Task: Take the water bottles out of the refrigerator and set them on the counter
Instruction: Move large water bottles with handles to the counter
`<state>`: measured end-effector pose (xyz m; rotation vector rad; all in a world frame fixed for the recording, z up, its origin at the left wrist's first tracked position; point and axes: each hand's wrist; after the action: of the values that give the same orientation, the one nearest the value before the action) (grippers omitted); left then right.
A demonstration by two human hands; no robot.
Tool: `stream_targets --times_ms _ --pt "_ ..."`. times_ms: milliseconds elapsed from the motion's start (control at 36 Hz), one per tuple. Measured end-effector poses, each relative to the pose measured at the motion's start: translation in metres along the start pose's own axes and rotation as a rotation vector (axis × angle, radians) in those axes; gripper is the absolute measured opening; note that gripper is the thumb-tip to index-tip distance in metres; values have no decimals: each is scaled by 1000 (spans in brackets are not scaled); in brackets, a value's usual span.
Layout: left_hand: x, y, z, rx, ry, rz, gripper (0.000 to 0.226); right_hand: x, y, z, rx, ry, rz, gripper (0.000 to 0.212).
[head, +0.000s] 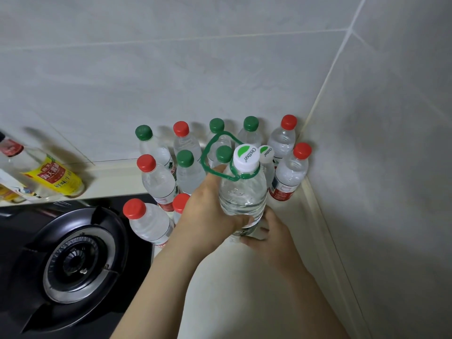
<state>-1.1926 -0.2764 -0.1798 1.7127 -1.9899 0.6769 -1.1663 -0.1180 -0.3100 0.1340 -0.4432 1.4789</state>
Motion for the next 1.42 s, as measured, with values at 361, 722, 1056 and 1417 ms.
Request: stream_targets --times_ms 361,722,1056,1417 --pt "18 -34 -16 -55 15 -53 70 24 -41 30 -38 -145 -88 48" --pt "50 -125 1 -137 212 -31 55 27 -122 94 106 -492 -54 43" --pt "96 -215 29 109 231 -321 59 -14 -150 175 473 -499 164 32" --pt "132 -393 50 573 271 -693 49 -122 -239 234 857 -529 668 29"
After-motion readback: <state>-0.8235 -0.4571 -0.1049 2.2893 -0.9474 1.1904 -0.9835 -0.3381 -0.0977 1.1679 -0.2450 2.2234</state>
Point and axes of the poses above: each hand's wrist, its own y-axis towards the middle knuckle, its own x-axis out of the back of the hand, z = x × y, and after that the axes turned 3 degrees about -z, right-handed
